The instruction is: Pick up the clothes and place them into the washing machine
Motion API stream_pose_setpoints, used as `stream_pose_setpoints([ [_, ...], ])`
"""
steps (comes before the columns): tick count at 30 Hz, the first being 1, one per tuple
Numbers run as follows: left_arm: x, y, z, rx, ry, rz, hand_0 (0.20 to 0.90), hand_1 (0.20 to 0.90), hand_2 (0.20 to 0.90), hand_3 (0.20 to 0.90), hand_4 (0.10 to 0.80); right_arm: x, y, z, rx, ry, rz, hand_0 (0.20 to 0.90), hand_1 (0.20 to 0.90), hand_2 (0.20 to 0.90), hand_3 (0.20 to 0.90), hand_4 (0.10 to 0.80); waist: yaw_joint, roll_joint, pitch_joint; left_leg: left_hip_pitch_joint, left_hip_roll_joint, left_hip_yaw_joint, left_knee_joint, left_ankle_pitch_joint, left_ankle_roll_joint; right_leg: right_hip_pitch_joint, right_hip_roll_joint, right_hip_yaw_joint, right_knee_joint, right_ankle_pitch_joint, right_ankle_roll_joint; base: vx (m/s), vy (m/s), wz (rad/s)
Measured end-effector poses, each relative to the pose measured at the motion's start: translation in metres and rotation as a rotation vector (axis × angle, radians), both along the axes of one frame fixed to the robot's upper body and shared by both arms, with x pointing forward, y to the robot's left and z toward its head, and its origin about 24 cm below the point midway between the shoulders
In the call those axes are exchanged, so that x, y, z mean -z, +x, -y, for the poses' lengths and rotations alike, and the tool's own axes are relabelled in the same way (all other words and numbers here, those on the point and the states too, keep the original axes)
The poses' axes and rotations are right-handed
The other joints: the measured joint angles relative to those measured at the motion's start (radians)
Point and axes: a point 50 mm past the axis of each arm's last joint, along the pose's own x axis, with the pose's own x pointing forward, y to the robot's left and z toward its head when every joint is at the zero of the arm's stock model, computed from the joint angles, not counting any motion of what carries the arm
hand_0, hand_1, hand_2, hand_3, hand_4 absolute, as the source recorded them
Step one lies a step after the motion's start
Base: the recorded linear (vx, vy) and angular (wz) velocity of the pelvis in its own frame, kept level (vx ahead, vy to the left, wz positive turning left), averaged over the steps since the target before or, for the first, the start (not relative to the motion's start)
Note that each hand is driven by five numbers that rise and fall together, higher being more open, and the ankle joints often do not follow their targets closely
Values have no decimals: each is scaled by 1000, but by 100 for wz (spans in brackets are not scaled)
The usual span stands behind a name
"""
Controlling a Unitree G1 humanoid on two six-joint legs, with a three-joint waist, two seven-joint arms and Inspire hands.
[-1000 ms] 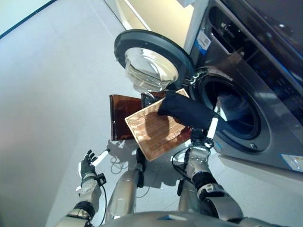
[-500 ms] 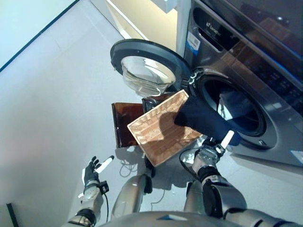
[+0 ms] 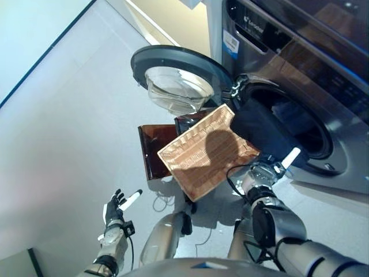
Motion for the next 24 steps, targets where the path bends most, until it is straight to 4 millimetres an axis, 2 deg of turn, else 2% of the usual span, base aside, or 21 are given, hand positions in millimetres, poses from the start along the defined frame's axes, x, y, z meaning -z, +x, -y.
stream_pose_setpoints([
  [2, -1, 3, 3, 5, -9, 10, 900, 900, 900, 900, 800, -9, 4, 10, 20, -14, 23, 200, 200, 200, 200, 300, 5, 15, 6, 5, 0, 0, -15, 0, 1, -3, 3, -2, -3, 27, 1, 25, 5, -12],
  [6, -2, 4, 2, 3, -5, 24, 900, 900, 900, 900, 800, -29, 14, 22, 63, -25, 77, 200, 200, 200, 200, 300, 8, 18, 8, 12, -5, 0, -32, 6, 3, -4, -1, -3, -4, 27, 1, 0, 0, 0],
  [11, -5, 8, 3, 11, -6, 49, 900, 900, 900, 900, 800, -67, 31, 36, 119, -43, 180, 200, 200, 200, 200, 300, 24, 28, 13, 48, -19, 1, -115, 52, 4, -6, -5, -4, -4, 27, 1, 0, 0, 0],
  [13, -6, 10, 4, 13, -8, 60, 900, 900, 900, 900, 800, -77, 35, 40, 127, -49, 205, 200, 200, 200, 200, 300, 34, 33, 15, 50, -20, 2, -131, 60, 0, -12, -4, -6, -5, 26, 1, 0, 0, 0],
  [15, -7, 11, 4, 18, -8, 67, 900, 900, 900, 900, 800, -100, 44, 43, 146, -58, 262, 200, 200, 200, 200, 300, 34, 53, 23, 44, -28, 3, -168, 86, -1, -33, -7, -8, -5, 9, -4, 0, 0, 0],
  [17, -8, 12, 7, 35, -8, 69, 900, 900, 900, 900, 800, -113, 48, 47, 154, -55, 286, 200, 200, 200, 200, 300, 38, 74, 36, 39, -27, 1, -168, 95, 2, -38, -6, -9, -5, 9, -4, 2, -10, 2],
  [19, -7, 12, 10, 53, -9, 65, 900, 900, 900, 900, 800, -120, 48, 54, 168, -62, 298, 200, 200, 200, 200, 300, 47, 93, 41, 39, -26, 4, -168, 94, 2, -41, -5, -7, -5, 8, -3, 6, -1, -3],
  [24, -8, 13, 10, 55, -9, 71, 900, 900, 900, 900, 800, -131, 45, 66, 219, -55, 318, 200, 200, 200, 200, 300, 55, 101, 39, 21, -27, 12, -168, 94, 2, -65, -4, 5, -5, 7, -1, 22, 0, -5],
])
